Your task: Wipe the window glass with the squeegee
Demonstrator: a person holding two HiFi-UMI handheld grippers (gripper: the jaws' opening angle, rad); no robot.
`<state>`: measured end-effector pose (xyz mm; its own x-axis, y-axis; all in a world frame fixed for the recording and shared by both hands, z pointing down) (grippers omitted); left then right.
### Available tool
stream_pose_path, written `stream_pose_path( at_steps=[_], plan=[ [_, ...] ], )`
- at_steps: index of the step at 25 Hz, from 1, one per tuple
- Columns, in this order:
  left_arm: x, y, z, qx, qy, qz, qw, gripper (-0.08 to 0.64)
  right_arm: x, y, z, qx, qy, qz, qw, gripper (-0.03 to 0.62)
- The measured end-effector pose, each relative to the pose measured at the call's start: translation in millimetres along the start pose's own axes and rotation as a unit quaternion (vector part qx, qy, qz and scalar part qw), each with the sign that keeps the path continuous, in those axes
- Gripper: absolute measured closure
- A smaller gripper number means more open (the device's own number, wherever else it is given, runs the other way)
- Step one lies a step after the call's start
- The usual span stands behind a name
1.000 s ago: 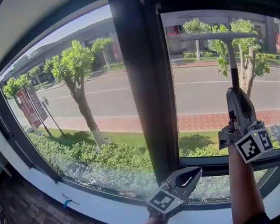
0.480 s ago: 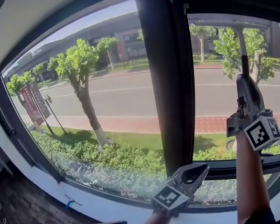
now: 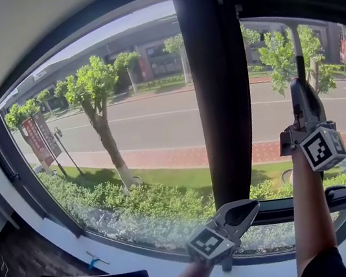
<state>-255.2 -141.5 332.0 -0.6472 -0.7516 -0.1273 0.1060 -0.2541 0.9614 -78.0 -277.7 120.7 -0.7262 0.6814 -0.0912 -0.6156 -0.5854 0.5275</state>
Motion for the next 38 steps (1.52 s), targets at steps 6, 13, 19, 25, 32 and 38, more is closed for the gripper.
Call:
stream_pose_path(
  at_steps=[6, 13, 19, 25, 32, 38],
  plan=[
    [0, 2, -5, 0.000, 0.009, -0.004, 1.0000, 0.557, -9, 5, -10, -0.001, 0.000, 0.001, 1.000, 0.492],
    [0, 7, -7, -0.004, 0.003, -0.001, 1.0000, 0.557, -24, 6, -10, 0.008, -0.020, -0.003, 1.000, 0.494],
    [1, 7, -8, -0.006, 0.000, 0.004, 1.0000, 0.557, -21, 4, -15, 0.009, -0.026, -0.004, 1.000, 0.492],
    [2, 8, -7, -0.011, -0.004, 0.002, 0.9999, 0.557, -20, 4, -18, 0.009, -0.031, -0.011, 0.999, 0.492],
    [1, 9, -6, -0.007, -0.008, 0.006, 0.9999, 0.557, -24, 8, -16, 0.013, -0.028, -0.011, 0.999, 0.493],
    [-1, 15, -4, 0.003, -0.009, 0.015, 0.9998, 0.557, -24, 14, -4, 0.019, -0.025, -0.015, 0.999, 0.494]
  ],
)
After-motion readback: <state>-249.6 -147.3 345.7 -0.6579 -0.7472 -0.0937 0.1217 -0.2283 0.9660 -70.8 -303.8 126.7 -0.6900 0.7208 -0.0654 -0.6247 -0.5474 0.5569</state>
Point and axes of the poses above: the fingertips, and each gripper's own axes: z backward along the fingers, x to its left, y out of its underside, the point moved 7 cm from there along z, backward along the fingers, and after that the axes turned 5 degrees about -x, right-handed, at the moved point
